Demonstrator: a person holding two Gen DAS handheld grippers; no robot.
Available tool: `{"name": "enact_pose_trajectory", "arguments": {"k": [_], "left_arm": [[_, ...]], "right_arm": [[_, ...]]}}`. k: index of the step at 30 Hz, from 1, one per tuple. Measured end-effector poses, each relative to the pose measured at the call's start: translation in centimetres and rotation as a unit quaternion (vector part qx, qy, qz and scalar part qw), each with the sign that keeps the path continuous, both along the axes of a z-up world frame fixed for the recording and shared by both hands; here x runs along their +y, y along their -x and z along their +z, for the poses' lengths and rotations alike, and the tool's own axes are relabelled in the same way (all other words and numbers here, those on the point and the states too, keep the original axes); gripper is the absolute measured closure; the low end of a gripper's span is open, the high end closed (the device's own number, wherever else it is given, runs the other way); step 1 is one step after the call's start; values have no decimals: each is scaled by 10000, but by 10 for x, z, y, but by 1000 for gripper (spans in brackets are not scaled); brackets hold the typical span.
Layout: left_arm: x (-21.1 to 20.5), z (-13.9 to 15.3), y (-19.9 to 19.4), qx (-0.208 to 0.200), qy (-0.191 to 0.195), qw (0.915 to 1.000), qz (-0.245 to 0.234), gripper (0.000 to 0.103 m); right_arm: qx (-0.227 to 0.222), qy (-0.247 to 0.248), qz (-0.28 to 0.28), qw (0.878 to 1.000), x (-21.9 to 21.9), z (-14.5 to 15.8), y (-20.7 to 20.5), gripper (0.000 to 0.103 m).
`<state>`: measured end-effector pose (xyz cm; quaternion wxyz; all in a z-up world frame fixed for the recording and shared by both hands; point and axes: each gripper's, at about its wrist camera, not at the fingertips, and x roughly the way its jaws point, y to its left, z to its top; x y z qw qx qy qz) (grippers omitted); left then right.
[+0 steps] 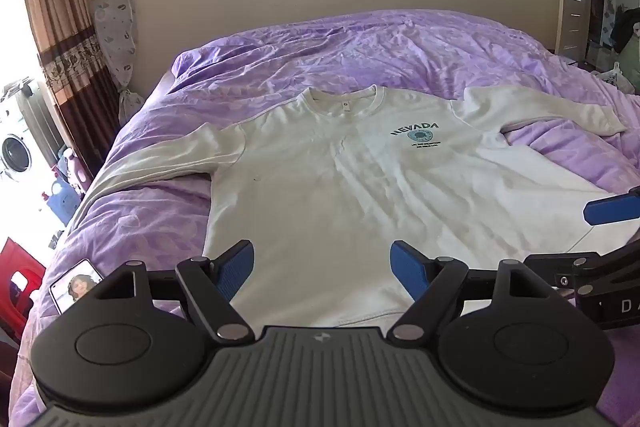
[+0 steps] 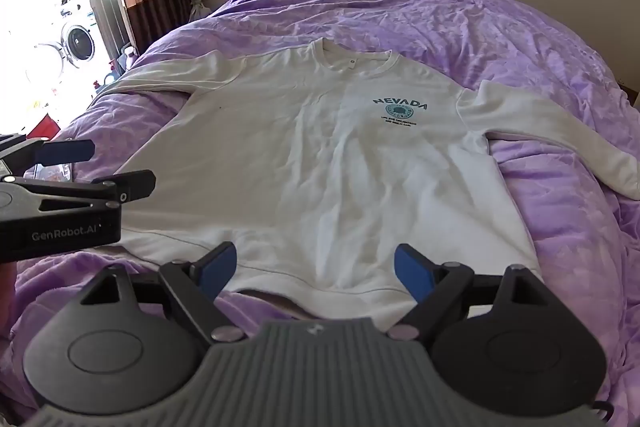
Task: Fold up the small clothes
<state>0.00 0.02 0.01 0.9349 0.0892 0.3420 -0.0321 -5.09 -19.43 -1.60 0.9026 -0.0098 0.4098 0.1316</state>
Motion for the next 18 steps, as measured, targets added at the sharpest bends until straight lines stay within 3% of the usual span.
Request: {"name": "enact_pose_trajectory", "arguments": {"k": [18], "left_arm": [[-1,3,3,4,26,10000,-54,12]], "right_arm": [[44,-49,3,10000,1,-1,0,21]]}}
